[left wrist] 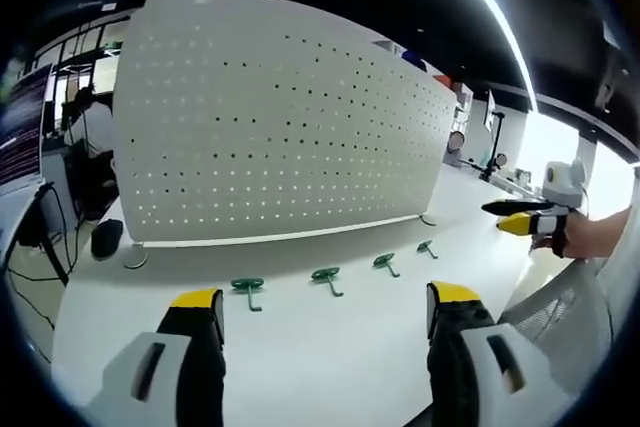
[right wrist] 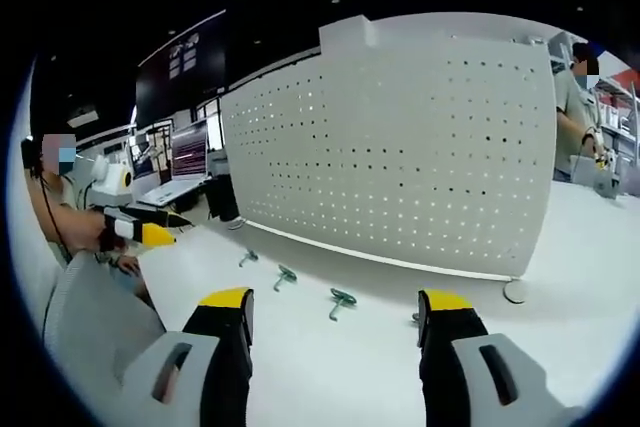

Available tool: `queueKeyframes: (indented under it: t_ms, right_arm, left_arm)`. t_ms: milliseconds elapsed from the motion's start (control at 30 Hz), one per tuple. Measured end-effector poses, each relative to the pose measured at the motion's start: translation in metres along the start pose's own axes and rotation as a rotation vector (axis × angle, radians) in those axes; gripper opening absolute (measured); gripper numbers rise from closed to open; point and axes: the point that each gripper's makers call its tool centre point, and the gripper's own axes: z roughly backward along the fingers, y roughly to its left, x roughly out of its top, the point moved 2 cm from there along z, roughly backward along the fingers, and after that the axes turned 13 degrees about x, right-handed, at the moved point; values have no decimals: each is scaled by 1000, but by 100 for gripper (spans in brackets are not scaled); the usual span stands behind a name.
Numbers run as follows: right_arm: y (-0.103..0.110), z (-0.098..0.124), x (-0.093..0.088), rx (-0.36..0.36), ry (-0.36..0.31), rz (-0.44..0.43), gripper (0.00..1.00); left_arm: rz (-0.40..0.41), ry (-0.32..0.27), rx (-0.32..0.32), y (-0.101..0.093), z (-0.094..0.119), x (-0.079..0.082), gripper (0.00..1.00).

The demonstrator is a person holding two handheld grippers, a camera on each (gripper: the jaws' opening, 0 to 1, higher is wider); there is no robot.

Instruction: Insert the hook assembly into the mounting plate slot until the hook locks in place.

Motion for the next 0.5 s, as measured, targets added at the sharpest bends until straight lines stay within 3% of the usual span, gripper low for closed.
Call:
queueKeyframes:
  t_ms: [500]
  right_arm:
    - [4,4,15,1,-66,48,65]
  left_arm:
    - [-35,40,-8,9,-17,-3,84]
